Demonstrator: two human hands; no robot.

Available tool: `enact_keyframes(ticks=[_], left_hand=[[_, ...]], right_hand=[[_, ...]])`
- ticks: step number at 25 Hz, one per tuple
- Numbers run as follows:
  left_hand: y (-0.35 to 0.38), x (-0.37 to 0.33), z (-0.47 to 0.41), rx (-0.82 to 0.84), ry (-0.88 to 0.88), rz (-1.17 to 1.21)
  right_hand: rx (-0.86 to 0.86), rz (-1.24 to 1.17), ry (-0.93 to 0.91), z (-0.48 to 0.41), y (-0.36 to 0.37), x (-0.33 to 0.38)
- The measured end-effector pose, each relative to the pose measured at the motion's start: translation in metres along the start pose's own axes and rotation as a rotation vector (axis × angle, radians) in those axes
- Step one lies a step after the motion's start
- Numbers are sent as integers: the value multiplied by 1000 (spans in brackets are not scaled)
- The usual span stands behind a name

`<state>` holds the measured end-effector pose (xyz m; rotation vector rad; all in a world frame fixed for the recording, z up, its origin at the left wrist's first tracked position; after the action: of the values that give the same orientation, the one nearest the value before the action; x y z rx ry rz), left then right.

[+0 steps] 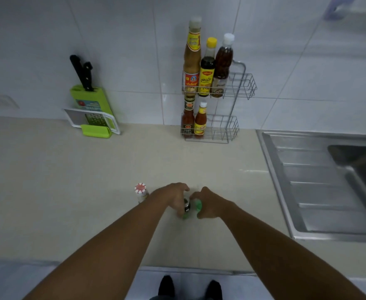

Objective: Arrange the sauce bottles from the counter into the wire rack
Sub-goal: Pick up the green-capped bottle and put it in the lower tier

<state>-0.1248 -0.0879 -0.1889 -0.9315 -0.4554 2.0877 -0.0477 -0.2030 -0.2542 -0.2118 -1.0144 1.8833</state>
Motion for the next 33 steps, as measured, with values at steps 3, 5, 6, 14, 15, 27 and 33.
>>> enact_keyframes(ticks=[3,5,6,14,15,27,33], left_hand=[[22,15,2,-239,30,135],[36,27,3,-391,48,231],[43,31,3,-459,66,301],[47,9,6,-696,263,512],[38,3,7,-741,271,517],[-57,-79,27,-138,504,945],[-73,-108,56,378,672,1209]], right_hand=[[-208,-18,-17,5,19,-1],[-273,-114,-8,8,24,-6],[-274,-189,-13,10,23,-7],[-331,-562,-260,55,-76,-2],[-343,-541,-298,64,-94,0],[-442,-231,-699,143,-230,17],[-336,-246,-702,160,-274,29]])
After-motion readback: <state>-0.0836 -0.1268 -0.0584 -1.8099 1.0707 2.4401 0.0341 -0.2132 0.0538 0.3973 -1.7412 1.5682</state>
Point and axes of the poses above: each hand's wrist, its own z-axis away from the middle knuckle, its own y-axis out of the palm, x = y × z, the point moved 5 cm from there along -z, towards the middle knuckle, and after that the axes turned 10 degrees about y, right-handed, at the moved point
